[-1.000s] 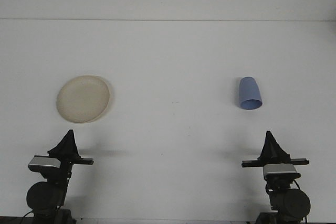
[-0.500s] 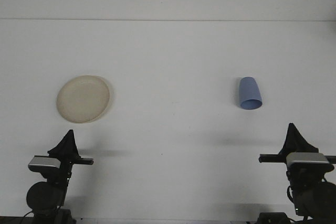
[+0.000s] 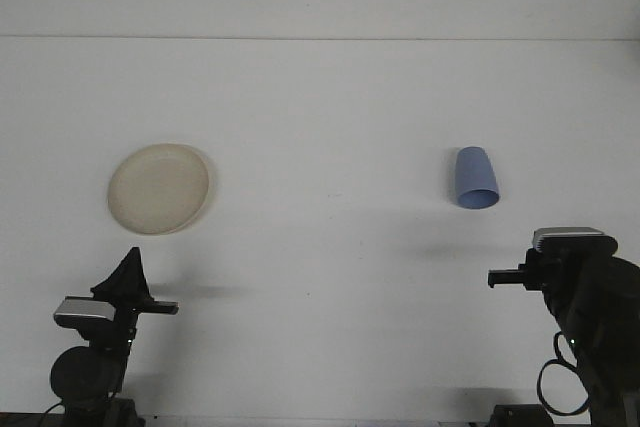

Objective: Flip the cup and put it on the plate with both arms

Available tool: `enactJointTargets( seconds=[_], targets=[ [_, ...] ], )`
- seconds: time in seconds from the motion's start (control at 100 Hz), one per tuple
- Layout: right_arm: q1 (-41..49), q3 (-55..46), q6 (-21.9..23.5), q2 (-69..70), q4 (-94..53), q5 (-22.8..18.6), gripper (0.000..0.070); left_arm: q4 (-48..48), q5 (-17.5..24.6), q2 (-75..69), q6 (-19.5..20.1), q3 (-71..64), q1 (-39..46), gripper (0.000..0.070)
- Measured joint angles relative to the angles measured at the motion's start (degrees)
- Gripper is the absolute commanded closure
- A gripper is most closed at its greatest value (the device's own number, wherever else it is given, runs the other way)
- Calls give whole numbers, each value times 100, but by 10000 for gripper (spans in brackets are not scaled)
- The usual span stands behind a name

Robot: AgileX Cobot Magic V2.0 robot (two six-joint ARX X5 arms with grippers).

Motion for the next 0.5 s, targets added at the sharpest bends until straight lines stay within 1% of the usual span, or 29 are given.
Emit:
enactJointTargets(
  seconds=[0.16,0.2,0.24,0.27,0.33,0.35,0.37,0.4,0.5],
  targets=[
    [0,0,61,48,-223,-2,700,0,0,0,0,0,0,688],
    [0,0,63,48,-254,0,675,0,0,0,0,0,0,688],
    [0,0,63,50,-289,0,598,0,0,0,0,0,0,688],
    [0,0,63,55,-297,0,514,0,0,0,0,0,0,689],
    [0,0,66,59,-313,0,317,0,0,0,0,0,0,688],
    [0,0,63,59,-330,0,265,0,0,0,0,0,0,688],
    [0,0,66,59,-348,0,228,2,0,0,0,0,0,689],
    [0,0,66,59,-374,0,202,0,0,0,0,0,0,688],
    [0,0,85,59,-433,0,202,0,0,0,0,0,0,689]
  ],
)
